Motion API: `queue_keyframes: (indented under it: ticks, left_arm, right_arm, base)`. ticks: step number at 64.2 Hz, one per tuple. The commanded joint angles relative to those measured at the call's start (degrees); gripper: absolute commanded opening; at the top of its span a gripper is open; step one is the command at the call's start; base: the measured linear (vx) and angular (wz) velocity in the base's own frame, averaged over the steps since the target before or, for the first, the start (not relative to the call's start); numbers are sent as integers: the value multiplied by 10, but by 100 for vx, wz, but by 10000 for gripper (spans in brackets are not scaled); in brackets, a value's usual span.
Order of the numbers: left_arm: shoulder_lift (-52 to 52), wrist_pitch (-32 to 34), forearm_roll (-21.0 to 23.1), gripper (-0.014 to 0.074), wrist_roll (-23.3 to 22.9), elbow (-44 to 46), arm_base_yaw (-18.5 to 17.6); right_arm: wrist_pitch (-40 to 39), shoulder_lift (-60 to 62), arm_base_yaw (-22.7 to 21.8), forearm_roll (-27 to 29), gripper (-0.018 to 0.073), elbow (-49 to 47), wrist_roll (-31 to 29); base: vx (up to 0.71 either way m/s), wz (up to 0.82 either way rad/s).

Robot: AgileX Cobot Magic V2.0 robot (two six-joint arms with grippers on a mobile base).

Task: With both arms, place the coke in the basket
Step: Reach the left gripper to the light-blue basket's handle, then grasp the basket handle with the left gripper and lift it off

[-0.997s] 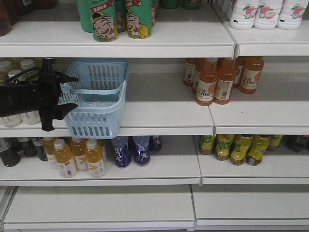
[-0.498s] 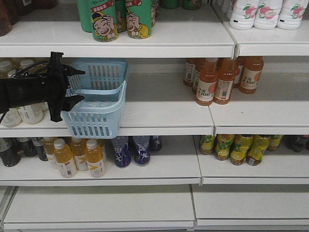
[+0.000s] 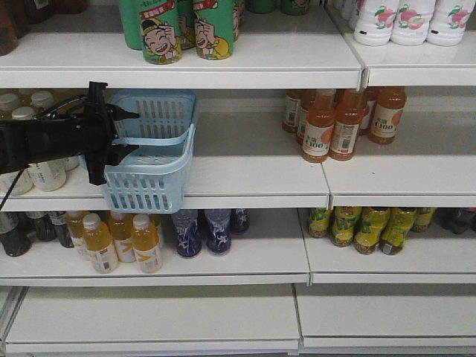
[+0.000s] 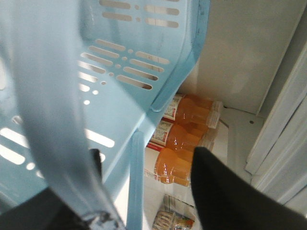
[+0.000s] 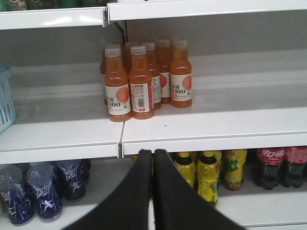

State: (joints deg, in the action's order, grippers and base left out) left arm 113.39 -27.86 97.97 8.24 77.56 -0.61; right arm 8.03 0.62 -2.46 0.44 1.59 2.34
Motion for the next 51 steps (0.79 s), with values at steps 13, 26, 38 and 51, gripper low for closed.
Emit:
queue_keyframes:
  ticks: [13, 26, 38, 51]
  left_arm:
    - [-29, -33, 41, 82, -1, 20, -2]
    - [-29, -67, 41, -8, 82, 20, -2]
    - [-29, -140, 42, -8, 171, 20, 0]
    - [-30, -247, 42, -8, 228, 20, 0]
  right_arm:
    - [-44, 10, -3, -4, -9, 7, -2]
    - [-44, 10, -3, -4, -9, 7, -2]
    - [-44, 10, -3, -4, -9, 7, -2]
    - [-44, 10, -3, -4, -9, 7, -2]
  base:
    - [0, 0]
    - [0, 0]
    - [0, 0]
    - [0, 0]
